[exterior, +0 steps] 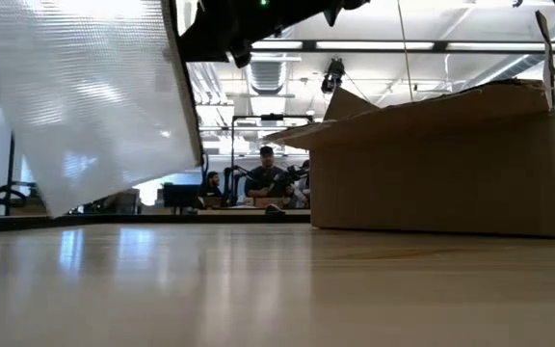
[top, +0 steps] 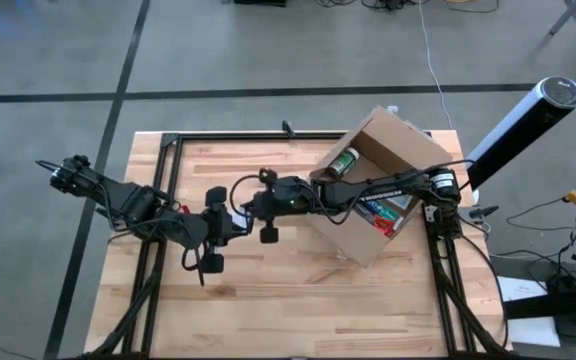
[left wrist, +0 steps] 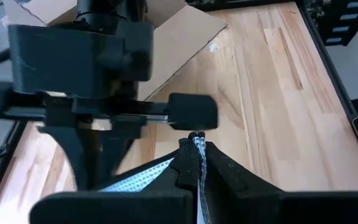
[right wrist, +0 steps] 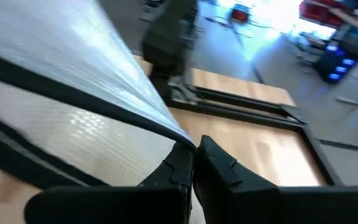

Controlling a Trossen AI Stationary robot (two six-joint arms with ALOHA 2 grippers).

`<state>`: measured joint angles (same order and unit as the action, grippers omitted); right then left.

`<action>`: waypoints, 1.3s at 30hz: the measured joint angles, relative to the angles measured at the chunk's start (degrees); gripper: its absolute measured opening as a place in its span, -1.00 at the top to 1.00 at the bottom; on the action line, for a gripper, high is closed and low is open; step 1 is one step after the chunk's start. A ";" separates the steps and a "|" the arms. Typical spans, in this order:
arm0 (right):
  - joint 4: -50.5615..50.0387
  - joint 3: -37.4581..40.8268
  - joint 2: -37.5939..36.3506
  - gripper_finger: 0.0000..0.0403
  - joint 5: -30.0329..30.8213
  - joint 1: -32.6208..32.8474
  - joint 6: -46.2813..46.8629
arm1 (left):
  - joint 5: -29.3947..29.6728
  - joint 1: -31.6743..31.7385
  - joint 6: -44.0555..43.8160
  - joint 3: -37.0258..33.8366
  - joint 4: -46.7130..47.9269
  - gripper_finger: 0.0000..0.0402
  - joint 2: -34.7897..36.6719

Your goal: Unpack boxes

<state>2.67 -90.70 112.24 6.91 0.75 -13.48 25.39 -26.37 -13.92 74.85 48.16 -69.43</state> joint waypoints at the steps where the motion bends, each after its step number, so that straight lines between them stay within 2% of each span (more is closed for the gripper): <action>1: 0.07 0.00 -0.06 1.00 0.97 0.00 -0.01 | -0.02 0.00 -0.55 0.00 0.02 0.99 0.00; 5: 0.12 0.00 -0.55 1.00 2.58 -0.07 -0.30 | -0.30 0.00 -2.30 0.00 1.11 0.94 0.02; 10: 0.01 0.00 -1.92 1.00 3.23 -0.13 -2.65 | 0.25 -0.10 -4.19 0.00 6.74 0.88 0.04; 14: -0.18 0.00 -3.20 1.00 3.19 -0.46 -6.38 | 5.63 -0.09 -4.57 0.00 10.44 0.84 0.04; 20: -2.10 0.00 -3.77 1.00 3.49 -3.02 -10.64 | 14.29 -0.04 -0.39 0.00 11.41 0.83 0.04; 26: -5.85 -0.02 -3.65 1.00 1.30 -7.77 -10.35 | 21.92 2.43 4.88 0.00 11.50 0.83 0.63; 29: -6.54 -0.02 -3.60 1.00 -1.35 -9.53 -9.34 | 22.21 4.71 7.67 0.00 11.45 0.83 1.46; 36: -8.05 -0.05 -3.71 1.00 -2.65 -10.41 -8.48 | 22.26 9.70 9.73 0.00 11.01 0.83 5.38; 39: -11.37 -1.47 -3.71 1.00 -3.17 -10.43 -5.25 | 22.01 10.82 10.12 0.02 7.23 0.83 7.66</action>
<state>-8.70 -92.17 108.53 3.74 -9.67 -18.74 47.40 -15.55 -3.80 74.87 55.39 -61.77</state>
